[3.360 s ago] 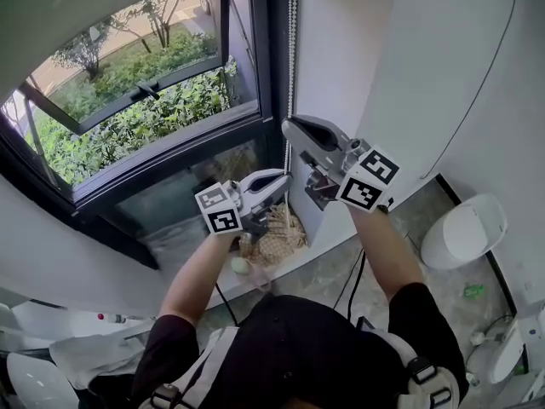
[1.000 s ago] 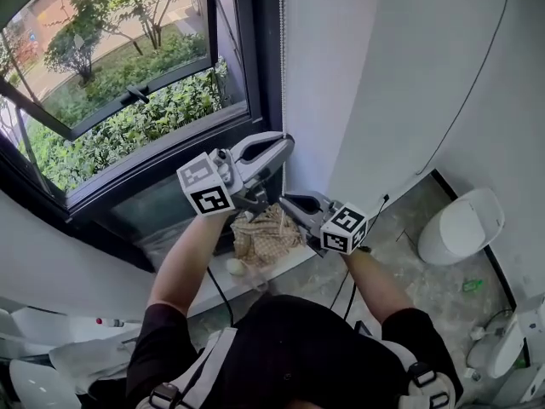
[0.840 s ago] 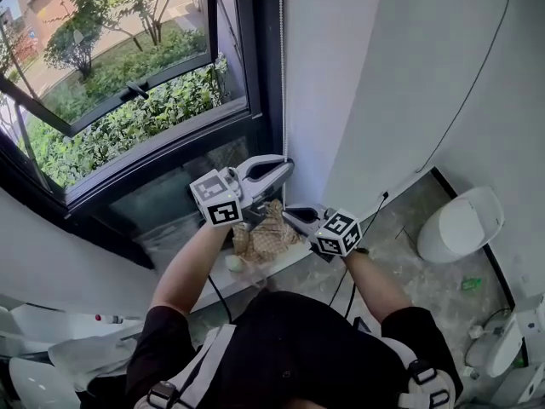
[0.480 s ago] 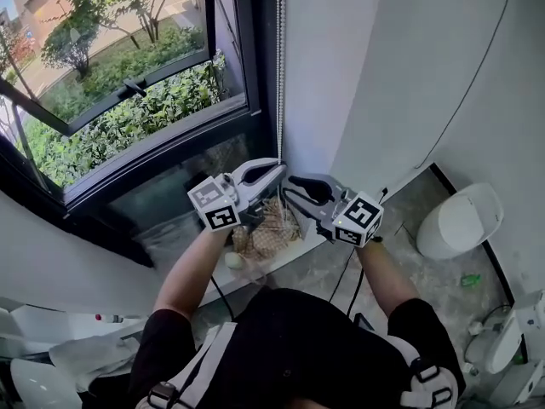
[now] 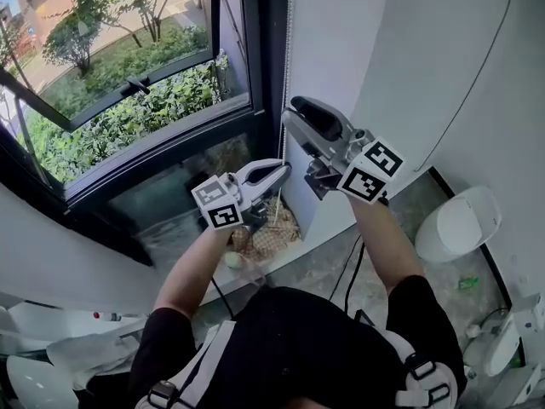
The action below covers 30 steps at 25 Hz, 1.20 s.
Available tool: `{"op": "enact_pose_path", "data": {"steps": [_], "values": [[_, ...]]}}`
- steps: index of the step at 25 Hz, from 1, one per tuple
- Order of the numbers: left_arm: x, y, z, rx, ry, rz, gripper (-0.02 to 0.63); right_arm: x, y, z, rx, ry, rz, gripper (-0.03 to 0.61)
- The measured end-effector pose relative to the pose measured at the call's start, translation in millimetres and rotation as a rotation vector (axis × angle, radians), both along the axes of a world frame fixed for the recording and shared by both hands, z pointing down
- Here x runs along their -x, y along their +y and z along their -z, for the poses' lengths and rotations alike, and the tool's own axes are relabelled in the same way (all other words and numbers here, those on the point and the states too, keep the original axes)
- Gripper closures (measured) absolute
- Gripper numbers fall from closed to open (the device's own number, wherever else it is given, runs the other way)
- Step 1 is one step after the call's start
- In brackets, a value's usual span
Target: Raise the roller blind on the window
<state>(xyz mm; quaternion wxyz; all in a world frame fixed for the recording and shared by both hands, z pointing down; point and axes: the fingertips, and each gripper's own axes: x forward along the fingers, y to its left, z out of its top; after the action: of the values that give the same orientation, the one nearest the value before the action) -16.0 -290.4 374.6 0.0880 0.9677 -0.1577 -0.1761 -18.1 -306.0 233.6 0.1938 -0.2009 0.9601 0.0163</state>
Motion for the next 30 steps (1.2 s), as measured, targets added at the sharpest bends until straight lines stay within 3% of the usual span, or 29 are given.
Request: {"op": "enact_pose_path", "data": {"steps": [9, 12, 20, 25, 30], "values": [[13, -2, -1, 0.010, 0.015, 0.011, 0.598, 22, 1, 15, -0.022, -0.014, 0.044, 0.467], [13, -2, -2, 0.010, 0.020, 0.007, 0.598, 25, -2, 10, -0.026, -0.003, 0.018, 0.552], [18, -9, -7, 0.029, 0.018, 0.021, 0.598, 22, -3, 4, -0.067, 0.041, -0.011, 0.561], [12, -12, -82, 0.160, -0.066, 0.031, 0.598, 32, -7, -65, 0.008, 0.121, -0.008, 0.561], [6, 11, -199, 0.369, -0.272, 0.006, 0.598, 29, -4, -190, 0.166, 0.289, 0.003, 0.561]]}}
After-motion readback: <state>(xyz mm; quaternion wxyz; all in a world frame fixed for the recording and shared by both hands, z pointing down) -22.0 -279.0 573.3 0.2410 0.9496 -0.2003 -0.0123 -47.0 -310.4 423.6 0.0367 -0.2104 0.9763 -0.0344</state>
